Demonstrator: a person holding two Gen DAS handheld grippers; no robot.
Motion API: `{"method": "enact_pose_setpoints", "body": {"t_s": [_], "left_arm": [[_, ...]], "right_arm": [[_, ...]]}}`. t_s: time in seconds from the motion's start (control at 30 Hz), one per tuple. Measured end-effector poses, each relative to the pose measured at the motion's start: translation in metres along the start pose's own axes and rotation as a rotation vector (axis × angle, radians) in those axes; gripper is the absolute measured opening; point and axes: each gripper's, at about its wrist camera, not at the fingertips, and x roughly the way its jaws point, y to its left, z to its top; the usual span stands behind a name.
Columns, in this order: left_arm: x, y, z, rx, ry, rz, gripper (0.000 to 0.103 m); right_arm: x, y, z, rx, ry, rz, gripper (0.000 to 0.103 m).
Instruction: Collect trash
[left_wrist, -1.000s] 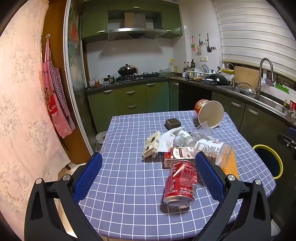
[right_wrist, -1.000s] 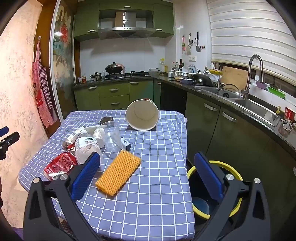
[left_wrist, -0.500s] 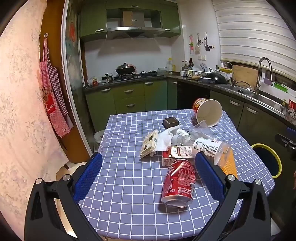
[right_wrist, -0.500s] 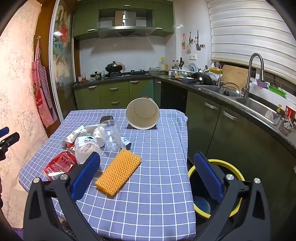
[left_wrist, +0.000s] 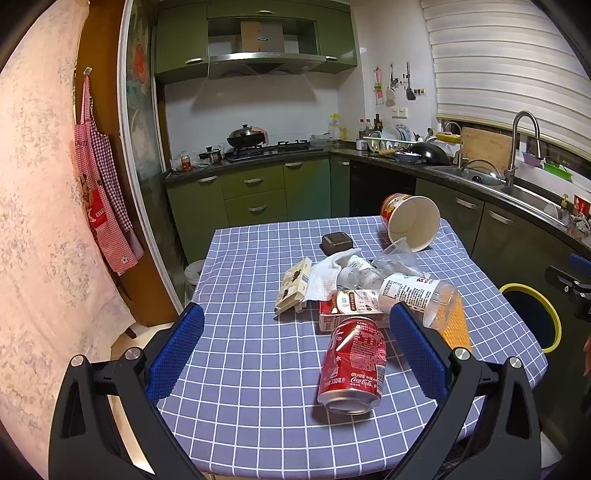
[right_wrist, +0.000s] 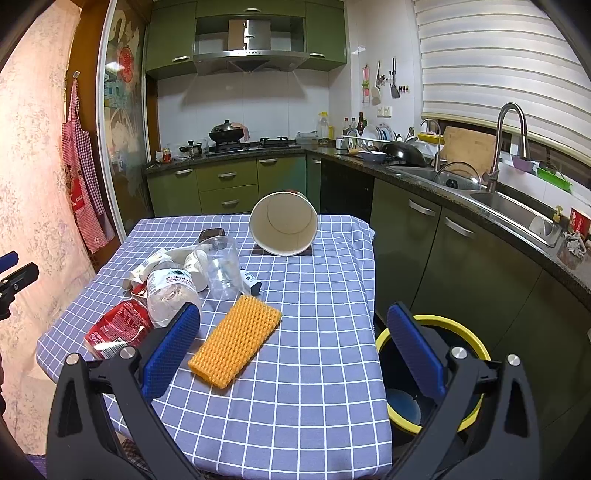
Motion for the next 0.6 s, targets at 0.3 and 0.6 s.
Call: {"method": "enact_pose_setpoints", "body": {"t_s": [0.3, 0.6], "left_arm": [[0.0007, -0.0018, 0.0001, 0.007, 0.007, -0.008, 0.099], [0.0019, -0.0019, 0.0004, 0.009, 0.011, -0.009, 0.099]], "right_arm": [[-0.0012, -0.0022, 0.0044, 0.001, 0.003, 0.000, 0.097], [0.0056, -0.0010, -0.0012, 0.003, 0.007, 0.002, 0.097]]}}
